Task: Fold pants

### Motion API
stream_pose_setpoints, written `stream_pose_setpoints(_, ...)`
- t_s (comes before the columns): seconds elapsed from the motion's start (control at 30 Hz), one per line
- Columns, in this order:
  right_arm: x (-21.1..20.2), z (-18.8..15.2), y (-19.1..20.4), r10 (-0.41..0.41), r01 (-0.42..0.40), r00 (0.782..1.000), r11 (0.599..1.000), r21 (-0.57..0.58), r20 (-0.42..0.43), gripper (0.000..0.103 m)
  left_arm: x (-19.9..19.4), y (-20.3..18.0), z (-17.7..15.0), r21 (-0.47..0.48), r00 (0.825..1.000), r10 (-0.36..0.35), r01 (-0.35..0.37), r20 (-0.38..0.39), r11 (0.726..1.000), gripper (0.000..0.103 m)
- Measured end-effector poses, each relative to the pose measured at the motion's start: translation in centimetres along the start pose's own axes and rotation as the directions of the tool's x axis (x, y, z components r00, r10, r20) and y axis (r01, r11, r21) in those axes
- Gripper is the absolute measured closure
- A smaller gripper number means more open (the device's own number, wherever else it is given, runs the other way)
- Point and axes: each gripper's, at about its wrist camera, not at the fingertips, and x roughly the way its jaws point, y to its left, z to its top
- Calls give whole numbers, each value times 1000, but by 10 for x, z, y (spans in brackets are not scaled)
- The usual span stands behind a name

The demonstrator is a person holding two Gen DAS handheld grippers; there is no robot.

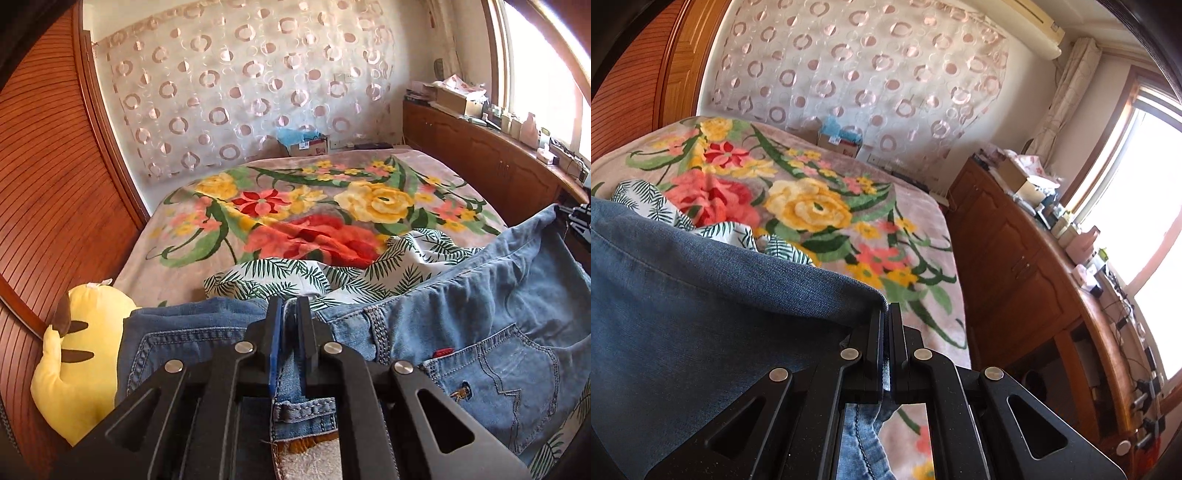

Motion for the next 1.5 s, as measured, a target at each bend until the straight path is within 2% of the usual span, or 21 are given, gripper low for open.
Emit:
stream_pose_setpoints(0.1, -2, 8, -4, 8, -8, 1000, 1000, 0, -12, 102, -6, 0, -2, 3, 1000, 2, -2, -2, 1000, 91)
stream_pose_setpoints(0.2, -6, 11, -8, 26, -25, 999, 999, 23, -19, 102, -14, -4, -5, 18, 1000, -5, 5, 5, 1000, 78)
stream_pose_setpoints(0.27, -13, 11, -13, 37, -37, 999, 998, 41, -16, 101, -19, -5, -8, 20, 1000, -14, 14, 7, 1000, 58)
stream_pose_setpoints(0.3, -16, 10, -14, 42, -42, 999, 998, 51, -13, 100, -23, -7, -10, 18, 1000, -27, 26, 13, 999, 56)
stream_pose_setpoints(0.33, -21, 12, -17, 50, -50, 999, 997, 62, -8, 98, -24, -7, -11, 16, 999, -35, 35, 11, 999, 50)
stream_pose_setpoints(0.37, -27, 11, -18, 58, -58, 998, 996, 72, 0, 98, -26, -8, -13, 15, 999, -46, 46, 7, 999, 37)
stream_pose_setpoints(0.43, -40, 10, -20, 83, -84, 996, 992, 90, 18, 96, -30, -10, -17, 9, 998, -65, 65, 13, 998, 20)
stream_pose_setpoints(0.5, -54, 9, -20, 107, -109, 994, 989, 97, 32, 91, -34, -14, -21, 12, 997, -82, 82, 9, 997, 20)
stream_pose_setpoints(0.57, -71, 5, -18, 123, -127, 991, 987, 101, 48, 79, -40, -17, -26, 12, 996, -90, 90, 14, 996, 20)
stream_pose_setpoints(0.67, -97, -5, -17, 179, -186, 982, 975, 122, 68, 73, -49, -20, -33, 6, 994, -106, 105, 17, 994, 20)
stream_pose_setpoints(0.97, -159, -49, -11, 325, -334, 942, 932, 137, 88, 72, -75, -35, -63, 30, 989, -144, 144, 9, 989, 20)
stream_pose_setpoints(1.23, -200, -85, -19, 402, -410, 912, 899, 153, 82, 72, -95, -42, -89, 36, 985, -175, 174, 10, 984, 20)
stream_pose_setpoints(1.33, -212, -89, -23, 401, -408, 913, 901, 149, 76, 64, -100, -40, -100, 26, 983, -183, 183, 4, 983, 20)
stream_pose_setpoints(1.43, -220, -102, -24, 392, -396, 918, 906, 150, 55, 63, -104, -39, -113, 20, 982, -189, 189, -7, 982, 20)
stream_pose_setpoints(1.5, -221, -112, -24, 402, -403, 915, 902, 153, 35, 63, -107, -40, -122, 25, 982, -187, 188, -13, 982, 20)
